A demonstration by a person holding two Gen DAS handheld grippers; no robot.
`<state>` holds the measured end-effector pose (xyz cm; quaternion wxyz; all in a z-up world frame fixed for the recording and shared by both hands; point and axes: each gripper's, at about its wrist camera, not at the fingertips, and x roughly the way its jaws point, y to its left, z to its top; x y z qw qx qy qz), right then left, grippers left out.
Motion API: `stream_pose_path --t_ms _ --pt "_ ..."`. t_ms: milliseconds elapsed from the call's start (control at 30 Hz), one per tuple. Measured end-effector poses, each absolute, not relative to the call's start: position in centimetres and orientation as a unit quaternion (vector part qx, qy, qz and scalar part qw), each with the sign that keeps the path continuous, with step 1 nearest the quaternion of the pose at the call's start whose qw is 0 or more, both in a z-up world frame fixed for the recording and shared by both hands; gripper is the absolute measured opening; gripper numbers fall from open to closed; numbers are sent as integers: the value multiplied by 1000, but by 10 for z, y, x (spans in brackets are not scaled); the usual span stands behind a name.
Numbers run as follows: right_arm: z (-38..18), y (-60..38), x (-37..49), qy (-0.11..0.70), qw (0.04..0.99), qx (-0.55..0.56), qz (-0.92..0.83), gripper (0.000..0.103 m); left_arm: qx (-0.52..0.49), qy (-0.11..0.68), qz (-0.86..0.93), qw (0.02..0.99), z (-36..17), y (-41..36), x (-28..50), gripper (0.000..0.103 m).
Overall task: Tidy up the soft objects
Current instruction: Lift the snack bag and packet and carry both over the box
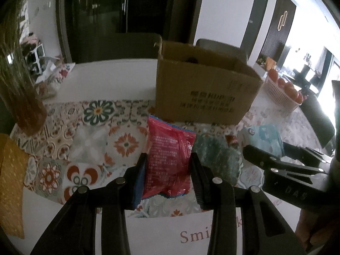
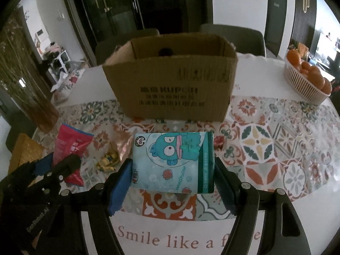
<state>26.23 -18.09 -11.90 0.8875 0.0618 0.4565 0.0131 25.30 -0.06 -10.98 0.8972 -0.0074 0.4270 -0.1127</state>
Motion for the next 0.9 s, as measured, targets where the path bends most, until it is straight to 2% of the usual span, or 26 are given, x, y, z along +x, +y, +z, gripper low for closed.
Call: stream_pose_path --t_ms 900 --pt "-33 -207 294 348 936 60 7 74 8 336 -136 932 -26 -38 301 39"
